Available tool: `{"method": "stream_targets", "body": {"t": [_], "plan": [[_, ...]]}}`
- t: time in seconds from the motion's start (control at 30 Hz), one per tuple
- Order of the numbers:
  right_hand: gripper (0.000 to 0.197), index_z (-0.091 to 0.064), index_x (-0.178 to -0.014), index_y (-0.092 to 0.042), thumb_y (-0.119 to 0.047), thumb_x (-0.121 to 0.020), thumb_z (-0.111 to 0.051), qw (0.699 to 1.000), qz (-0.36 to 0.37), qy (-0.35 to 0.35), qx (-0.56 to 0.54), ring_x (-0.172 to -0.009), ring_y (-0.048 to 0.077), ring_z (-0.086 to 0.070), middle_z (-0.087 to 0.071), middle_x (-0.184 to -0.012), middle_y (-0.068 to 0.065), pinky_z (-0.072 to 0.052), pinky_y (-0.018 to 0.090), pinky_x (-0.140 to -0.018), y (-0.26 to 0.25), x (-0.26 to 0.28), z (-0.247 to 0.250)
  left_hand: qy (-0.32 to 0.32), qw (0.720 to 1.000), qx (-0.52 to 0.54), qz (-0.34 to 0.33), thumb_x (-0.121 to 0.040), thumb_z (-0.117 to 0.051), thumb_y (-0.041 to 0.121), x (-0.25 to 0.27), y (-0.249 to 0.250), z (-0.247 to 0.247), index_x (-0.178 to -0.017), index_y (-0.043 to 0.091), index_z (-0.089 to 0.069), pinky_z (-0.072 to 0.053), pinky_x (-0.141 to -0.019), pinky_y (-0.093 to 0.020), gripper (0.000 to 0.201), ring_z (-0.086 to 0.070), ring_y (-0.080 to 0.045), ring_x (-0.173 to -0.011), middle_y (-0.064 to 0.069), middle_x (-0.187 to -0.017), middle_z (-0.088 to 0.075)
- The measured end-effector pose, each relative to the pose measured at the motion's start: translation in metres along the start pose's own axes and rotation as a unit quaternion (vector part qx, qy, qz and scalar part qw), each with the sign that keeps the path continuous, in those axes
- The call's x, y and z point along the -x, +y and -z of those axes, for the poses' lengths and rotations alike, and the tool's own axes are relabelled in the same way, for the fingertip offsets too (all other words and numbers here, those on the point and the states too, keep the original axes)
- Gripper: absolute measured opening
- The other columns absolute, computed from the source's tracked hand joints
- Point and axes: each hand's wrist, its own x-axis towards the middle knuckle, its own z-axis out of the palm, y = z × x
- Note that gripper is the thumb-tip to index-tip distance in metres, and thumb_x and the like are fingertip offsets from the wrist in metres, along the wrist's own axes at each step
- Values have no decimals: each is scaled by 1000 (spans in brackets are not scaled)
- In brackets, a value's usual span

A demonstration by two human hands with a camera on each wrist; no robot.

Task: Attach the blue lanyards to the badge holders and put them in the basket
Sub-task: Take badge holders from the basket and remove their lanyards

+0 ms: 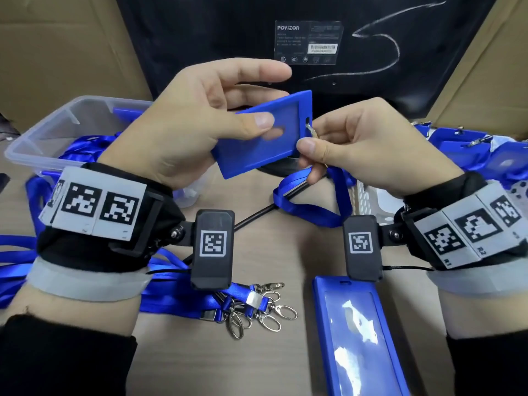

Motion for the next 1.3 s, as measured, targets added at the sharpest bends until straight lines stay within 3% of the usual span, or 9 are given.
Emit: {"method": "stream_targets", "body": {"t": [0.1,0.17,0.23,0.33,0.53,0.7,1.0,1.17,1.3], "plan": [[8,-80,-99,-15,-17,-100,-72,1000,3,21,-1,-70,24,-78,-80,-86,7,-62,52,-80,-2,2,-1,1,999,-40,10,-98,-62,-3,-1,-1,-2,-127,10,-67,-58,-86,-23,33,-75,-18,-104,-4,-109,-79],[9,-80,-103,-17,-20,-99,-73,1000,5,29,2,-70,22,-78,-80,-87,5,-60,65,-75,-3,2,1,-5,997,-75,23,-101,-61,3,-1,-2,-4,-126,8,-69,-62,-86,-32,26,-76,-22,-104,-8,-112,-79],[12,-80,-106,-17,-22,-97,-74,1000,5,29,-4,-69,19,-77,-81,-87,5,-62,46,-72,-4,3,4,-9,995,-88,45,-102,-63,6,1,-2,-7,-126,6,-69,-64,-85,-49,25,-77,-31,-101,-16,-112,-77],[18,-79,-110,-16,-25,-96,-73,999,3,39,-11,-65,14,-72,-81,-86,4,-55,18,-65,-4,4,8,6,994,-99,56,-101,-64,4,2,1,-8,-124,6,-70,-65,-78,-55,23,-79,-36,-90,-17,-106,-78],[10,-81,-106,-23,-21,-99,-73,997,10,66,45,-70,16,-68,-80,-84,-4,-58,26,-66,3,1,9,26,988,-127,84,-98,-68,3,4,5,-5,-121,9,-73,-66,-74,-53,24,-80,-34,-85,-12,-98,-80],[8,-81,-99,-24,-21,-98,-74,994,12,62,89,-61,12,-64,-79,-80,-5,-53,22,-58,3,2,12,18,985,-148,90,-97,-70,3,4,5,-6,-119,11,-75,-66,-72,-51,24,-79,-34,-85,-13,-97,-80],[16,-81,-109,-22,-14,-101,-70,994,25,37,100,-77,38,-70,-80,-87,-2,-60,43,-70,2,2,14,17,982,-165,94,-97,-70,4,4,6,-6,-119,13,-77,-66,-72,-49,25,-79,-34,-85,-12,-98,-80],[11,-84,-97,-25,-20,-96,-75,993,9,61,102,-65,20,-67,-79,-78,-3,-60,46,-74,3,4,14,8,982,-170,88,-96,-71,3,4,8,-6,-119,16,-78,-66,-71,-43,28,-80,-27,-81,-7,-92,-81],[14,-81,-78,-18,-22,-90,-75,990,18,30,139,-56,13,-46,-62,-57,-2,-43,32,-55,-1,4,9,-55,987,-131,71,-94,-71,1,5,10,-16,-118,12,-77,-66,-72,-41,28,-79,-24,-83,-10,-97,-81]]}}
